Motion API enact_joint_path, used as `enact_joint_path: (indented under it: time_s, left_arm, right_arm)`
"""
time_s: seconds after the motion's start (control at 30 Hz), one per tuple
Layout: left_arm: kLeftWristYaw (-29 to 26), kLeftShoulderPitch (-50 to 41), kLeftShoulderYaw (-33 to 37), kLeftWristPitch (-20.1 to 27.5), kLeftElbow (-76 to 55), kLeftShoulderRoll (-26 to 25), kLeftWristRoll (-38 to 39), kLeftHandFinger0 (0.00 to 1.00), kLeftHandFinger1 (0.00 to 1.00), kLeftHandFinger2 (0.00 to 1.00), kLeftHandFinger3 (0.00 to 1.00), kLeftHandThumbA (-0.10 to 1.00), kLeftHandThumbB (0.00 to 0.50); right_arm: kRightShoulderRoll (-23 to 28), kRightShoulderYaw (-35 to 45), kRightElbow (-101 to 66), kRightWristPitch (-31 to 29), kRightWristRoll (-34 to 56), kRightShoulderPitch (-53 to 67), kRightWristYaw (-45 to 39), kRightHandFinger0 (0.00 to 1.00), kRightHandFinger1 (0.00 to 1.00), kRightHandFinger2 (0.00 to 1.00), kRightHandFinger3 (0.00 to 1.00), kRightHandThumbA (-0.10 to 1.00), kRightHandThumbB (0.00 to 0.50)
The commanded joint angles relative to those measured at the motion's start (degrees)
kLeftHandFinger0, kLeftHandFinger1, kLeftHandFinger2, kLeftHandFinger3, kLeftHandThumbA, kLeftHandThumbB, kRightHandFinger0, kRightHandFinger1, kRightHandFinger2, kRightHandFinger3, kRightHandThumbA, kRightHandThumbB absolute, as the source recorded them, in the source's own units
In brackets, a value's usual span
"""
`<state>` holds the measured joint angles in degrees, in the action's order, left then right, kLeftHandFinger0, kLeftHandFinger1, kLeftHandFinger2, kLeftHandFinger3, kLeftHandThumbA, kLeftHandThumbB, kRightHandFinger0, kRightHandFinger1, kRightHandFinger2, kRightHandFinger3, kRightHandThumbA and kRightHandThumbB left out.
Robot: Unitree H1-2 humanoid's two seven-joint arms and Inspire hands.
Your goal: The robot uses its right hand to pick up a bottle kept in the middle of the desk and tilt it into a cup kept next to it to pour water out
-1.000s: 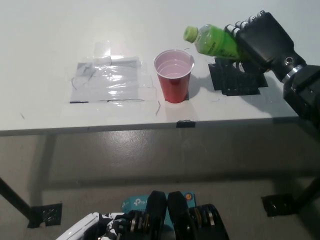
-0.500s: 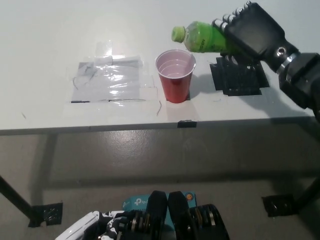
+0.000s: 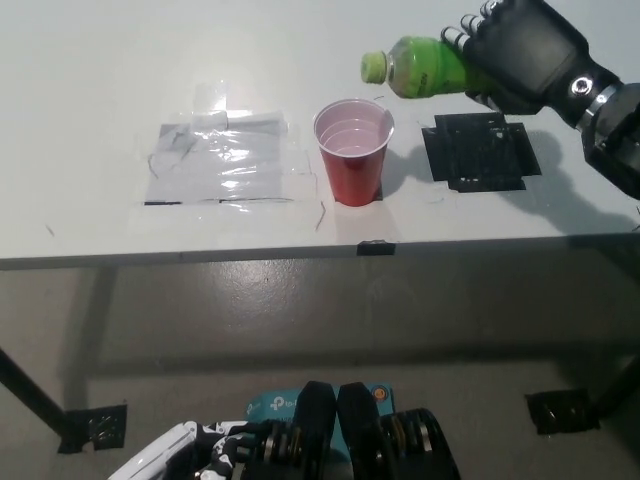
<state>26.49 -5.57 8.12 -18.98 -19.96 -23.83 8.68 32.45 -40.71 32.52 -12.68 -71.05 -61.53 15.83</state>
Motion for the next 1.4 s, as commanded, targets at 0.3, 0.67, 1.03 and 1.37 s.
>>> enact_joint_path:
  time_s: [0.3,0.67,1.03,1.37]
  left_arm:
    - [0.81,0.69,-0.79,-0.72,-2.48,-1.67,0.97,0.9,0.89,0.89,1.0,1.0,0.46]
    - [0.5,-0.22,-1.16,0.15,-2.62,-1.63,0.34,0.9,0.89,0.88,1.0,1.0,0.456]
    - [0.58,-0.84,-1.13,-0.31,-2.92,-1.23,0.99,0.89,0.89,0.88,1.0,1.0,0.442]
    - [0.58,-2.42,-0.83,1.35,-2.04,-0.68,0.86,0.89,0.88,0.88,1.0,1.0,0.44]
  right_arm:
    - [1.64,-3.08,1.6,-1.78,-7.35,-6.07,4.95,0.0,0.0,0.19,0.18,0.06,0.124]
    - [1.87,-2.54,1.46,-1.62,-8.21,-6.24,3.96,0.0,0.0,0.15,0.26,0.03,0.155]
    - [0.67,1.98,0.04,-0.93,-4.31,-4.33,0.43,0.0,0.0,0.15,0.23,-0.09,0.157]
    - [-8.51,19.9,-5.0,7.3,13.63,3.05,-14.05,0.0,0.0,0.18,0.31,-0.1,0.002]
